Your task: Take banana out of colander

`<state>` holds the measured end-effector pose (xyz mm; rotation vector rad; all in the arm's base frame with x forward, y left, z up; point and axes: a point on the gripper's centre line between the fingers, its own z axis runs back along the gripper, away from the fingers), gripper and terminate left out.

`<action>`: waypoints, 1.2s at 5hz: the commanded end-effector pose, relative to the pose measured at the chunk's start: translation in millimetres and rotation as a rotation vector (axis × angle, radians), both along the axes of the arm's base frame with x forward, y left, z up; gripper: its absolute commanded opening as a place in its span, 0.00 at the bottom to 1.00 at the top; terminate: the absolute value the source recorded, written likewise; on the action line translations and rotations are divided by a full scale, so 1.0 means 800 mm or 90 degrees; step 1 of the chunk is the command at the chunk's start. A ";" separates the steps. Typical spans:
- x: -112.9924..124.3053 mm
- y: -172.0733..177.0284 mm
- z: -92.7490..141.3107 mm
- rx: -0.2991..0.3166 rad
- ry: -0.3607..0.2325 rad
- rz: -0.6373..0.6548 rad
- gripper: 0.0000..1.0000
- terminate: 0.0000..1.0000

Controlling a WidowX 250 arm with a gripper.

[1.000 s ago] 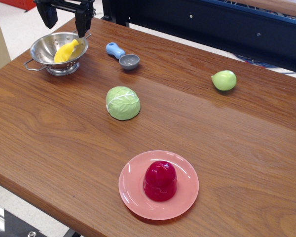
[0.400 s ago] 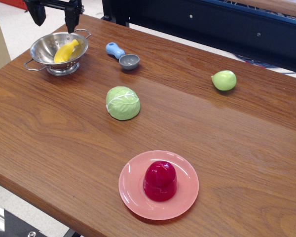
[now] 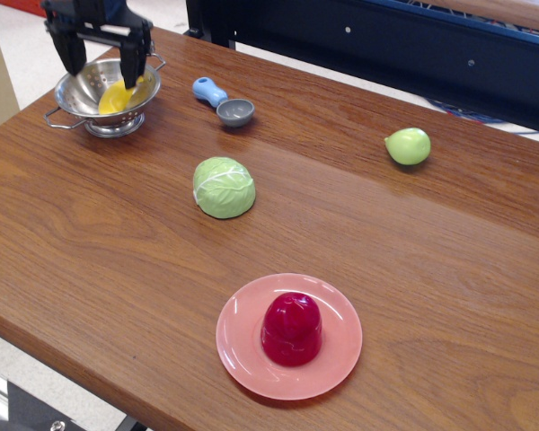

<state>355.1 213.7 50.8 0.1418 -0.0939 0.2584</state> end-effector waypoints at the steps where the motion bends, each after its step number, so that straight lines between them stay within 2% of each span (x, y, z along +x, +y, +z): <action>1: 0.003 0.003 0.007 0.012 -0.026 -0.015 1.00 0.00; 4: 0.007 0.009 -0.010 0.053 -0.062 0.007 1.00 0.00; 5: 0.006 0.007 -0.006 0.050 -0.054 0.007 0.00 0.00; 6: 0.005 0.006 0.015 0.049 -0.099 0.022 0.00 0.00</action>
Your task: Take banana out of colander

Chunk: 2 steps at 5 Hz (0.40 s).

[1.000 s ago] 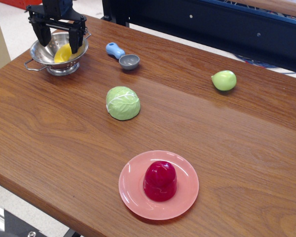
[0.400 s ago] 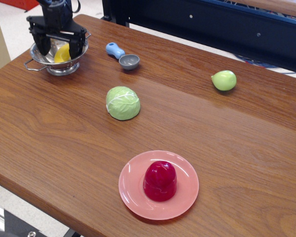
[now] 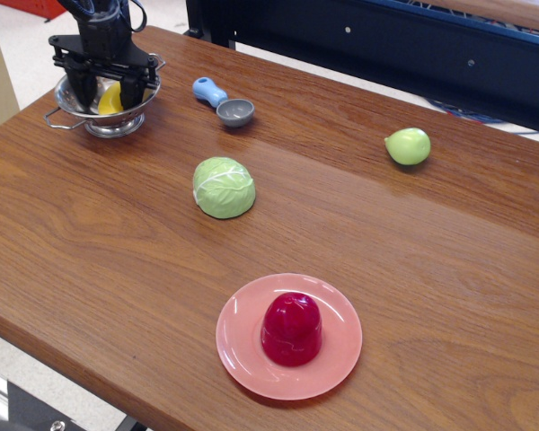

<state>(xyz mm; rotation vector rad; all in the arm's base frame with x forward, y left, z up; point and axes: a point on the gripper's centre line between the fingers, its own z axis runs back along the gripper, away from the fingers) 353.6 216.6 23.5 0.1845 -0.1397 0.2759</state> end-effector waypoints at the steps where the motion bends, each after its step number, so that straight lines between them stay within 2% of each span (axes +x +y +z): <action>1: 0.002 0.000 0.084 0.023 -0.145 0.052 0.00 0.00; 2: 0.002 -0.005 0.114 0.036 -0.184 0.104 0.00 0.00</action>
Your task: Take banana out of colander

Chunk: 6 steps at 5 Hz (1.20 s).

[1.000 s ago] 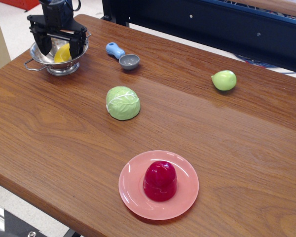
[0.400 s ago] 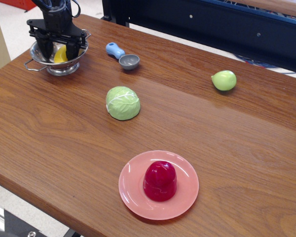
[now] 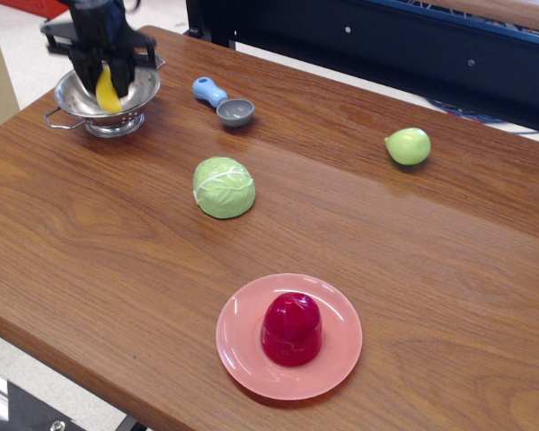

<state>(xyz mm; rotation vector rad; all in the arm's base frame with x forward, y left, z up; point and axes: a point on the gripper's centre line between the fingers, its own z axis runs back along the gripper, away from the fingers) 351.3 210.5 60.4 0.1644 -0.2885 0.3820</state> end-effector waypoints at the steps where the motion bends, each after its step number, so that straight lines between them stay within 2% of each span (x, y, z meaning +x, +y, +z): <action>1: -0.004 -0.019 0.094 0.034 -0.144 0.089 0.00 0.00; 2: 0.007 -0.073 0.110 -0.031 -0.047 0.070 0.00 0.00; 3: 0.011 -0.121 0.111 -0.050 -0.012 0.053 0.00 0.00; 4: 0.006 -0.158 0.099 -0.046 0.033 0.011 0.00 0.00; 5: -0.009 -0.192 0.067 -0.044 0.068 -0.034 0.00 0.00; 6: -0.013 -0.228 0.039 -0.062 0.082 -0.030 0.00 0.00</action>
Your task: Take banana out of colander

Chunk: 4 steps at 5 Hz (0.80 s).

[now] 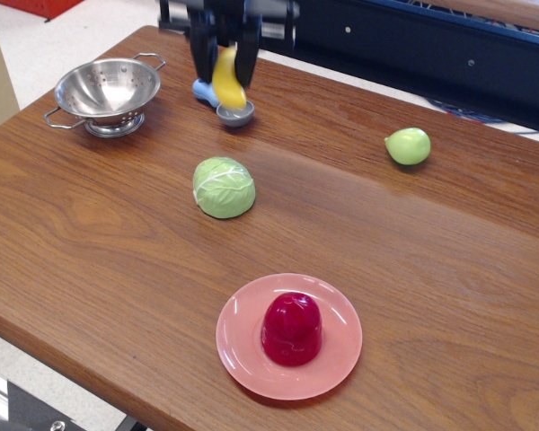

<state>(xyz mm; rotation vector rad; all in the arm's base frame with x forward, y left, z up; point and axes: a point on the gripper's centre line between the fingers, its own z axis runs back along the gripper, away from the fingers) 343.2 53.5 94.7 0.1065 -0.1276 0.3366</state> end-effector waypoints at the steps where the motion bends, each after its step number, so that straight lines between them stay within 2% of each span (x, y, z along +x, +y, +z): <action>1: -0.005 -0.062 -0.031 -0.024 -0.007 -0.017 0.00 0.00; 3: 0.011 -0.103 -0.072 -0.026 0.012 -0.043 0.00 0.00; 4: 0.012 -0.110 -0.084 -0.036 0.013 -0.056 0.00 0.00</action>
